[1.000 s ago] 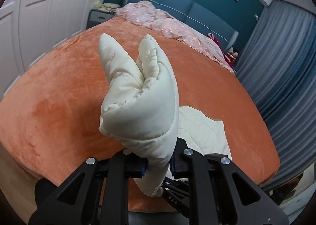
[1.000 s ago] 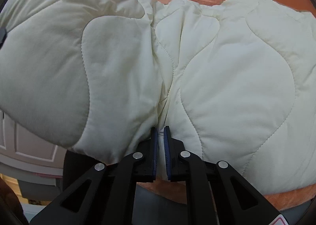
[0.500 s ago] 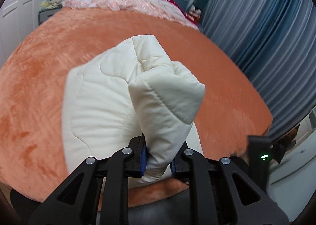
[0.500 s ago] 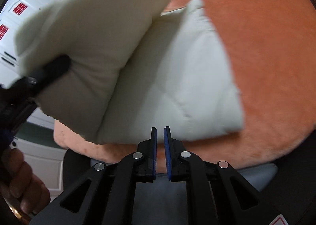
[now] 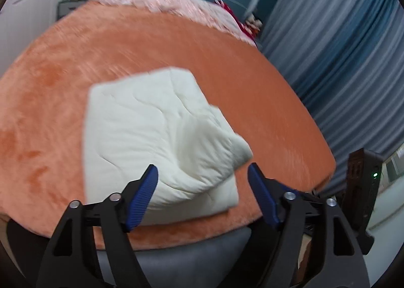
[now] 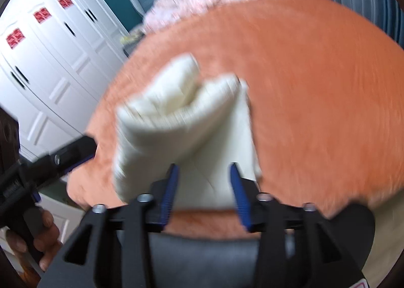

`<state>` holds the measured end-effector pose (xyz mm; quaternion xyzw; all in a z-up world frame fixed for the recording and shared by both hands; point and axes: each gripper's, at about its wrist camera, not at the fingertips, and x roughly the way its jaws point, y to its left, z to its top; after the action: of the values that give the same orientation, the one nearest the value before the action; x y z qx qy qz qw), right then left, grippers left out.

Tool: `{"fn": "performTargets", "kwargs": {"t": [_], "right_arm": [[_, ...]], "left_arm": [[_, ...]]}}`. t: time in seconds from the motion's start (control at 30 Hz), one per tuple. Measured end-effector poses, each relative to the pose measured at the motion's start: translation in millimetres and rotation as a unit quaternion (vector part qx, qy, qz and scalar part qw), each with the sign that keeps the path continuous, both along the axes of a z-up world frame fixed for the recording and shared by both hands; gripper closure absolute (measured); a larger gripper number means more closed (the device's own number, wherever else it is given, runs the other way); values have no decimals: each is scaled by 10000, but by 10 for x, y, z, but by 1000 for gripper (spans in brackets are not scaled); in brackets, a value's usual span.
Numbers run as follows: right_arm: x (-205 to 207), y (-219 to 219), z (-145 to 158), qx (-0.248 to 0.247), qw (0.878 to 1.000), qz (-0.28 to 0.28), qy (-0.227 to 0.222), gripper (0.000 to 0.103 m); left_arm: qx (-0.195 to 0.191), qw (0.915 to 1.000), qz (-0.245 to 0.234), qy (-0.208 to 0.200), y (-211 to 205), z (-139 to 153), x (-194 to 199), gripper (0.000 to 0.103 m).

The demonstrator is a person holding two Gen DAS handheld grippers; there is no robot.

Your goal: Fold large clothes

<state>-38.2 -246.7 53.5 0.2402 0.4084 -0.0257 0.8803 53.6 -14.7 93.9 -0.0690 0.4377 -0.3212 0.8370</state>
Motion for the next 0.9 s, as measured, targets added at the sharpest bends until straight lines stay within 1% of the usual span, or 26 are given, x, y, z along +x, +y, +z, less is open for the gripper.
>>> {"fn": "performTargets", "kwargs": {"t": [0.07,0.17,0.27,0.33,0.4,0.43,0.47,0.5,0.53,0.63,0.73,0.9], "right_arm": [[156,21,157,104,9997,64,-210,51],[435,-38,290,379,9990,131,-212,50],[807,-3,270,669,9976,133,84,49],[1005,9,183,861,9955,117,373,49],[1115,58,78,1023,9927,136,628,49],[1170,59,1,1027,9915,120,786,53],[1120,149,19,1021,9912,120,835,59],[1127,152,-13,969,9914,116,869,77],[1112,147,-23,877,9924,86,854,83],[942,130,32,689,9956,27,640,89],[754,67,9,330,9977,-126,580,90],[412,-58,-196,-166,9957,-358,840,91]], "left_arm": [[106,9992,386,-36,166,56,129,29],[363,9947,960,92,371,18,378,29],[456,9903,1300,168,541,-19,522,29],[540,9886,1396,187,600,-42,569,29],[527,9883,1411,258,654,-60,601,29],[528,9880,1419,298,669,-77,620,29],[537,9879,1419,325,677,-92,643,29],[543,9878,1418,338,683,-91,646,29],[559,9878,1408,346,672,-103,651,29],[606,9887,1320,380,600,-154,679,29],[661,9903,1155,404,458,-200,663,29],[864,9921,831,375,132,-309,607,29]]}}
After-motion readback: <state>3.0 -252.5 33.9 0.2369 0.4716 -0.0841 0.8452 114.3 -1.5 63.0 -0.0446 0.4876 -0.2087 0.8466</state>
